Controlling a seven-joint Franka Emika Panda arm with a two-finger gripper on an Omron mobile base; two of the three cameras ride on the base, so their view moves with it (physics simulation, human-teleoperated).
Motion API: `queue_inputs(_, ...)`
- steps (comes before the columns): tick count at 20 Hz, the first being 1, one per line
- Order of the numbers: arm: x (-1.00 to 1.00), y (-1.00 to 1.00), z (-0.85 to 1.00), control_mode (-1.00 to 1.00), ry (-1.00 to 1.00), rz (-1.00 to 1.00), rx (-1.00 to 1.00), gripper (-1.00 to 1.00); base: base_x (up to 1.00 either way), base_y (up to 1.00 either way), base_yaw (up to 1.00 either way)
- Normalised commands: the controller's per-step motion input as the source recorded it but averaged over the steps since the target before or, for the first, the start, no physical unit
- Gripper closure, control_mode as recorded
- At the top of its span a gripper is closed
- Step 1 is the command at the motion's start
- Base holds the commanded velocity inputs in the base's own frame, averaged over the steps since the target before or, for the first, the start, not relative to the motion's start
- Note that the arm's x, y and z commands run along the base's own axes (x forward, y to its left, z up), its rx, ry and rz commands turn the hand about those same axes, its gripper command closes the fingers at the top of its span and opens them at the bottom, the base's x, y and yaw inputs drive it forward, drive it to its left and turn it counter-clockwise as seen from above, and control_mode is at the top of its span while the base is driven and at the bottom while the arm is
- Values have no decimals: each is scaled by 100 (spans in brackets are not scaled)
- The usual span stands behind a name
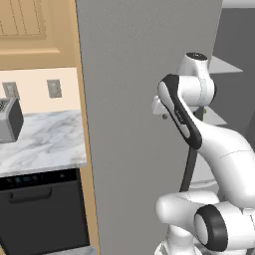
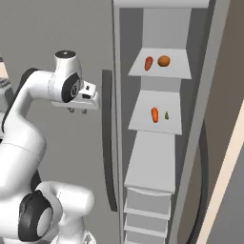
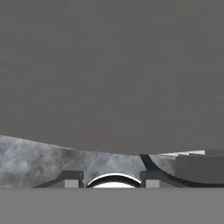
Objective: Take the lemon wedge and carrot from the second highest rack and move them to the highest rack where the tangerine and carrot are located, to maximize freezer space. Close the freezer door after rearranging.
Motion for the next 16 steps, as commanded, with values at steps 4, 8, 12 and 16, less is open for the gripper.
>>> queue_inputs(4, -19, 0, 0, -100, -11, 0, 0, -100, 0, 0, 0)
queue_inputs(8, 0, 0, 0, 100, 0, 0, 0, -100, -76, 3, -17)
queue_inputs(12, 0, 0, 0, 100, 0, 0, 0, -100, -69, 1, -31)
queue_inputs(16, 0, 0, 0, 100, 0, 0, 0, -100, -26, 0, -40)
